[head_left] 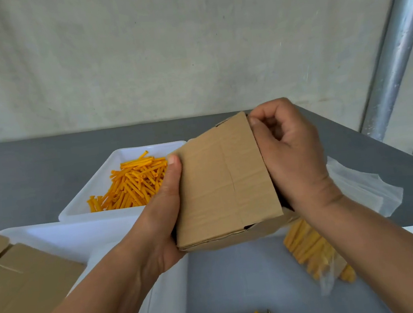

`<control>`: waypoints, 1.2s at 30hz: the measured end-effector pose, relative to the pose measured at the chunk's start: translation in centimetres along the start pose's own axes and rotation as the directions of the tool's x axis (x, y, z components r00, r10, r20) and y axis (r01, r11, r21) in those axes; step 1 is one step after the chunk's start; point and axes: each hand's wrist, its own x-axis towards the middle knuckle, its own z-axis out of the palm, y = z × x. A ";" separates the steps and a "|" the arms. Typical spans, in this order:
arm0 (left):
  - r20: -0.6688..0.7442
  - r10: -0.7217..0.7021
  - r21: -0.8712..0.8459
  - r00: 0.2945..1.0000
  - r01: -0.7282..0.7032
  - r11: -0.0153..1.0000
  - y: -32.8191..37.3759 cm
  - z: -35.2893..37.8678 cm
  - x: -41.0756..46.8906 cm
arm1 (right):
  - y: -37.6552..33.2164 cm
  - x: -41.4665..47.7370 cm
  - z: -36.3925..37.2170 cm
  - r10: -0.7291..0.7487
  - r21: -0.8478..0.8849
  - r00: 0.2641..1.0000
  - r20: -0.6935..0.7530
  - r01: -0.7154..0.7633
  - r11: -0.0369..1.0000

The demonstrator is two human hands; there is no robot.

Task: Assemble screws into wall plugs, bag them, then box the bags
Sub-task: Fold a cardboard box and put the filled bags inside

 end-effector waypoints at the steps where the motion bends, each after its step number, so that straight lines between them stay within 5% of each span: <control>1: 0.006 -0.014 -0.016 1.000 0.015 1.000 -0.1 -0.1 0.1 | 0.1 -0.1 0.2 0.071 0.061 0.997 0.029 -0.073 0.995; 6: 0.023 -0.039 -0.057 0.999 0.040 0.998 -0.4 -0.4 0.5 | 1.0 -0.1 0.2 0.261 0.115 0.951 0.166 -0.281 0.953; 12: 0.027 -0.029 -0.074 0.999 0.031 0.997 -0.5 -1.0 1.0 | 1.0 -0.8 0.5 0.075 -0.048 0.947 0.313 -0.062 0.997; 18: 0.009 -0.017 -0.093 1.000 0.017 0.995 -0.6 -1.3 1.4 | 1.1 -1.1 0.9 0.144 -0.102 0.860 0.490 -0.108 0.989; 26: 0.018 0.000 -0.115 1.000 0.002 0.993 -0.5 -1.7 1.3 | 0.5 -2.6 1.0 0.168 -0.179 0.834 0.525 -0.084 0.980; 36: 0.190 -0.134 -0.169 0.973 0.167 0.971 -0.7 -1.5 1.1 | 0.4 -3.2 1.9 0.238 -0.266 0.823 0.515 -0.110 0.958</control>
